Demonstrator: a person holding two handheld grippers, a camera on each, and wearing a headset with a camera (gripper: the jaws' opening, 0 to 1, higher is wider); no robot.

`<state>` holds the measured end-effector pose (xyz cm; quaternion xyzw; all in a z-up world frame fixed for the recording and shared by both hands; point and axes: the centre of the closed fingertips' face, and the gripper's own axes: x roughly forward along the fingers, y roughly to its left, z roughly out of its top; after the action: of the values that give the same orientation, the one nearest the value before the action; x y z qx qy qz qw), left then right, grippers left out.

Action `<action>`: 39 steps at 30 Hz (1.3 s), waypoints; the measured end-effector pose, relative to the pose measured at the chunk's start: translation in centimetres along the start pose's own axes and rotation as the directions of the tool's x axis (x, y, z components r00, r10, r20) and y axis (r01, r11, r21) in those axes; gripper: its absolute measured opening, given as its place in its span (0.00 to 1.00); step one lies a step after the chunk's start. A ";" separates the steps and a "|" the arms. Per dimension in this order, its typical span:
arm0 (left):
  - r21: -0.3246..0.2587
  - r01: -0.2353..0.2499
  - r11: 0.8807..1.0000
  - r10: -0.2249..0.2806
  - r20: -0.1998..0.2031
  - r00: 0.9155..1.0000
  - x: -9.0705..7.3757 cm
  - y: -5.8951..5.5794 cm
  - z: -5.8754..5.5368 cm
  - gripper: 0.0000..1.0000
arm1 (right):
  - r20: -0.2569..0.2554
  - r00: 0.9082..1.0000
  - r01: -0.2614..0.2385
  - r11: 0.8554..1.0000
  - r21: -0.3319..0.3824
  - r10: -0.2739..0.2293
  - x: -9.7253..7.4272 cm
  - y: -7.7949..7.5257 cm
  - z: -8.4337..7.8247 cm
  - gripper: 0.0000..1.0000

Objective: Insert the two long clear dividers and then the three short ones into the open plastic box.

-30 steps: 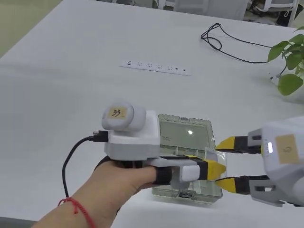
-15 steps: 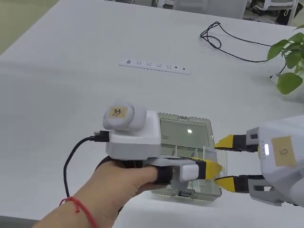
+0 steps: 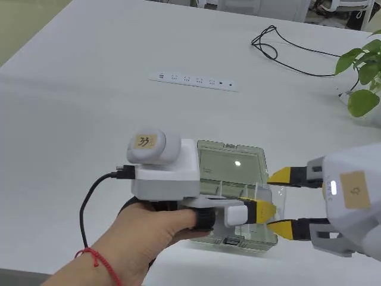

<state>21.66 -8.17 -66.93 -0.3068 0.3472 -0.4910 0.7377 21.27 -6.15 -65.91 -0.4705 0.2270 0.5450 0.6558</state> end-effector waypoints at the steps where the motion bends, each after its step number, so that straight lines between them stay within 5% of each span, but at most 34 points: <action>1: 0.011 -0.001 1.000 0.001 -0.001 1.000 0.0 0.0 0.0 0.00 | 0.011 1.000 -0.007 1.000 0.009 0.007 -0.2 0.0 0.1 0.34; 5: 0.152 0.012 0.988 -0.008 -0.030 1.000 -0.3 0.0 -0.2 0.00 | 0.090 0.995 -0.059 0.994 0.087 0.051 -1.2 -0.4 0.7 0.34; 10: 0.340 0.062 0.938 -0.041 -0.067 0.997 -0.7 -0.7 -0.6 0.00 | 0.175 0.977 -0.153 0.974 0.167 0.124 -2.4 -1.3 0.5 0.31; 13: 0.425 0.092 0.900 -0.065 -0.077 0.995 -0.9 -1.2 -0.6 0.00 | 0.234 0.948 -0.264 0.941 0.210 0.214 -3.0 -0.9 0.8 0.28; 16: 0.513 0.120 0.850 -0.082 -0.096 0.992 -1.0 -1.6 -0.8 0.00 | 0.253 0.930 -0.322 0.923 0.212 0.266 -3.3 -1.0 0.8 0.23; 17: 0.543 0.135 0.829 -0.093 -0.104 0.990 -1.1 -1.8 -1.0 0.00 | 0.264 0.919 -0.355 0.906 0.228 0.294 -3.5 -0.8 0.9 0.21; 22: 0.596 0.177 0.783 -0.131 -0.121 0.984 -1.3 -2.6 -1.3 0.00 | 0.288 0.870 -0.467 0.858 0.213 0.401 -3.7 0.2 1.4 0.16; 32: 0.638 0.210 0.740 -0.164 -0.132 0.978 -1.3 -3.6 -1.6 0.00 | 0.273 0.830 -0.543 0.816 0.199 0.486 -3.4 1.4 1.5 0.09; 39: 0.654 0.214 0.726 -0.172 -0.129 0.977 -1.3 -3.9 -1.4 0.00 | 0.265 0.821 -0.559 0.805 0.197 0.506 -3.5 1.9 1.6 0.05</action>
<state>18.16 -8.39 -64.37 -0.0442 0.1377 -0.6652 0.7325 18.07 -6.53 -63.08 -0.2377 0.3545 0.7164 0.5518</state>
